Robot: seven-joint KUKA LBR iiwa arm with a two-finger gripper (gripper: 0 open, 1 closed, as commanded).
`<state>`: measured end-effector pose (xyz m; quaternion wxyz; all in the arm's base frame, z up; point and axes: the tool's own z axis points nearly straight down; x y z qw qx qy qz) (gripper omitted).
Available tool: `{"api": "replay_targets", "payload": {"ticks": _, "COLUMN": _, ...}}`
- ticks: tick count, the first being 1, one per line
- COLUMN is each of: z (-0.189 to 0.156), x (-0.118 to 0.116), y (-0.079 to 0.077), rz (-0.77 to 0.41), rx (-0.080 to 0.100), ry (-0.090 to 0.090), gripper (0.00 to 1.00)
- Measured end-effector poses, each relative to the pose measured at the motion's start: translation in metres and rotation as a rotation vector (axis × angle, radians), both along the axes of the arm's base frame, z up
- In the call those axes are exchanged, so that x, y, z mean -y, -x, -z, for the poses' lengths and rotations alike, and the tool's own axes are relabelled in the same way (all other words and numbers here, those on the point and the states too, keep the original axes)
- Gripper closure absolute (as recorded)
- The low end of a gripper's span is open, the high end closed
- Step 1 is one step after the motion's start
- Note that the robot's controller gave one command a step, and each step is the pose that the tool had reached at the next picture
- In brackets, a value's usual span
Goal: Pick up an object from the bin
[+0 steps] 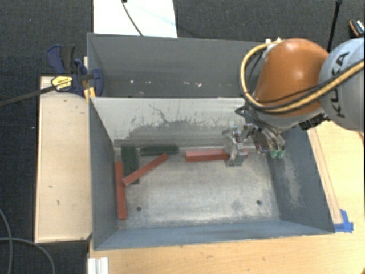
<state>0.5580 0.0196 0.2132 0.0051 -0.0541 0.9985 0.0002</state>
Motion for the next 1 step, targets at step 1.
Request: {"api": "replay_targets", "payload": {"ticks": 1, "z": -0.0026, "x": 0.0003, "y": 0.0038, "rz": -0.253, "rx": -0.004, "ry": 0.002, "gripper": 1.00}}
